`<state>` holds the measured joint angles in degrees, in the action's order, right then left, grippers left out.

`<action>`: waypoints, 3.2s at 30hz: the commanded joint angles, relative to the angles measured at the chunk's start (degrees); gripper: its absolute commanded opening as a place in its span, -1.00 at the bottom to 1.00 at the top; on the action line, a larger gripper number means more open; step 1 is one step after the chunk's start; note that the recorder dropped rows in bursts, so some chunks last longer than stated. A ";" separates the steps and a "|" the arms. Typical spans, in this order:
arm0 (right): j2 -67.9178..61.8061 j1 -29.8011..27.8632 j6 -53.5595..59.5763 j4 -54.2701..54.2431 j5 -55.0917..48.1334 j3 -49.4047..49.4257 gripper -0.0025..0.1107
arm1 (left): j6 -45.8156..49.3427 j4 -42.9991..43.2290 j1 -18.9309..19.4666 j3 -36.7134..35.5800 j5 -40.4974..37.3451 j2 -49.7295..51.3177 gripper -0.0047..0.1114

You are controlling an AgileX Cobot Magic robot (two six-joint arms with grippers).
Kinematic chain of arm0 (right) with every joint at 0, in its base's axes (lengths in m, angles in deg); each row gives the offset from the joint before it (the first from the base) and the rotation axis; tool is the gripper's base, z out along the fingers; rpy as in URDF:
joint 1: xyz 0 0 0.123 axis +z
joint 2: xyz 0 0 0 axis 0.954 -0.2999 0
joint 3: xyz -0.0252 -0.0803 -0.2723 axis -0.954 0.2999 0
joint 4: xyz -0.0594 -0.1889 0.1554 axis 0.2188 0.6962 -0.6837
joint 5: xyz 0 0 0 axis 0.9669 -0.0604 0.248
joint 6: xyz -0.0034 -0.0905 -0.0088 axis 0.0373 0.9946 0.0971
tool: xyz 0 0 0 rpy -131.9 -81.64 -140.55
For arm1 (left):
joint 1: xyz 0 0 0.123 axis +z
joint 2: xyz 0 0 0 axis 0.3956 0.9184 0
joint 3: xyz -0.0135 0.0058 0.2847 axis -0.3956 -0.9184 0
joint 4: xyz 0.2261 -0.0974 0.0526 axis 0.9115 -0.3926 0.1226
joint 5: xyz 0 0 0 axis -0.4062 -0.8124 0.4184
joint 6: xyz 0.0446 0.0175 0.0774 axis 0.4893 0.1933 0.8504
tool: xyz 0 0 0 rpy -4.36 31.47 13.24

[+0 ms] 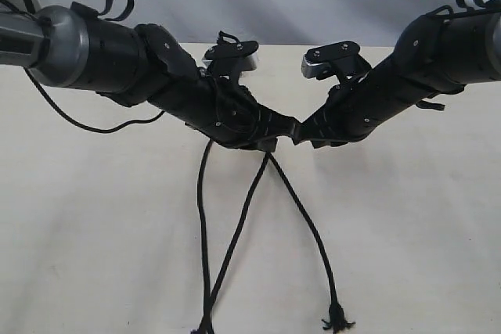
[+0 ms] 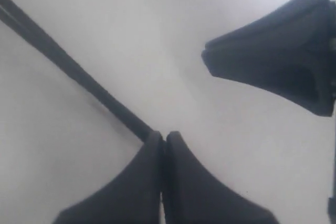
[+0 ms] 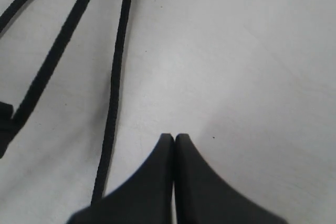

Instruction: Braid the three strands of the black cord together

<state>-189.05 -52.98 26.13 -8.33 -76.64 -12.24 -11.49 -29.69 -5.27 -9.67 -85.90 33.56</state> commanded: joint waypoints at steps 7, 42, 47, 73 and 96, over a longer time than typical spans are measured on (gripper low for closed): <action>0.03 -0.08 0.48 0.29 0.38 -0.35 -0.96 | -0.19 0.44 -1.09 0.09 -4.81 1.15 -0.78; 0.21 11.87 -21.55 21.53 -4.33 -2.57 -0.96 | 4.48 10.49 2.44 -17.26 9.22 -3.91 -0.07; 0.21 11.87 -21.55 21.98 -3.90 -2.57 -0.96 | 4.48 13.82 2.57 -17.26 9.76 -2.88 -0.42; 0.21 11.87 -22.86 22.27 -2.94 -2.45 -0.96 | -6.10 34.91 14.14 -17.26 -3.38 -9.83 0.02; 0.88 23.15 -35.57 22.13 -17.68 -2.45 -0.14 | -9.12 35.44 26.66 -22.41 -0.88 -31.69 0.45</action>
<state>-188.62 -31.67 -7.67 13.47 -92.44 -14.49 -19.07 6.40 17.41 -30.29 -89.27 3.82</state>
